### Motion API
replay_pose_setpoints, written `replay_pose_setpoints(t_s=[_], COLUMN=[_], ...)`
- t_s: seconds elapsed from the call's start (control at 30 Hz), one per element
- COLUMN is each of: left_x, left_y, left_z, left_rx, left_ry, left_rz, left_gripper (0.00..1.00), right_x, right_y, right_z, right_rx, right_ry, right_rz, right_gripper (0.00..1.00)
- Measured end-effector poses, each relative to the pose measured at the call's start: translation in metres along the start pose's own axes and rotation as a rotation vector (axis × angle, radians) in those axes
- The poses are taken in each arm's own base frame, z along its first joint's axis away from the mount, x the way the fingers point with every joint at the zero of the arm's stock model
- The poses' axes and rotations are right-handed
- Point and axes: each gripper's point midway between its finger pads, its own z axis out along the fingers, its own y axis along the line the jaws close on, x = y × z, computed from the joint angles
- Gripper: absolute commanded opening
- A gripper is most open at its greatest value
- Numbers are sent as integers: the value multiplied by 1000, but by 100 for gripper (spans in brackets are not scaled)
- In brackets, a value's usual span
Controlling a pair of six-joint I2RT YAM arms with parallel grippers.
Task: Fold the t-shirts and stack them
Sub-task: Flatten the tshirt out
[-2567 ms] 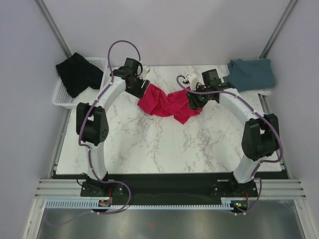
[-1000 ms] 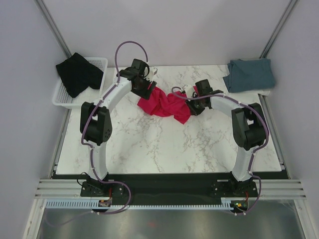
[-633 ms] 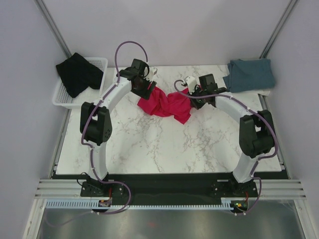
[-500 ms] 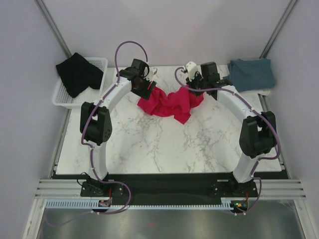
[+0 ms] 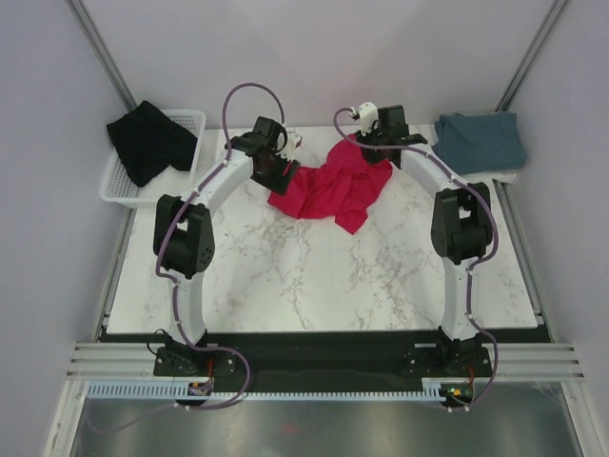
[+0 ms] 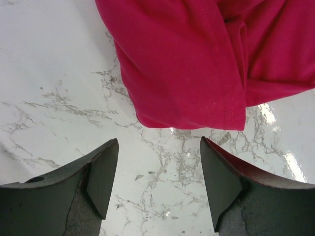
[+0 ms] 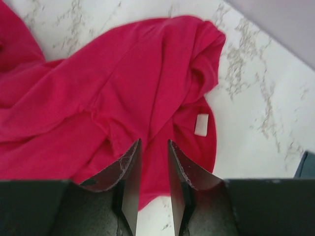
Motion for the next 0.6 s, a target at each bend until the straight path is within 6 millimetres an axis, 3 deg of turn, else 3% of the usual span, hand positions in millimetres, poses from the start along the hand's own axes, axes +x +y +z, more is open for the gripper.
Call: replay_pose_setpoints(t_s=[0.13, 0.3, 0.47, 0.6], left_x=[6, 6, 4, 7], left_y=[-4, -6, -14, -23], left_z=[3, 4, 4, 6], left_rx=[11, 14, 23, 33], left_ry=[18, 17, 17, 24], left_rz=[3, 7, 20, 35], left_gripper=[75, 75, 75, 75], right_x=[22, 18, 23, 51], right_y=[9, 6, -27, -46], right_z=[-16, -32, -19, 2], right_rx=[-13, -25, -53, -65], right_ry=[50, 15, -31, -6], right_rz=[16, 87, 274, 382], right_gripper=[35, 36, 39, 40])
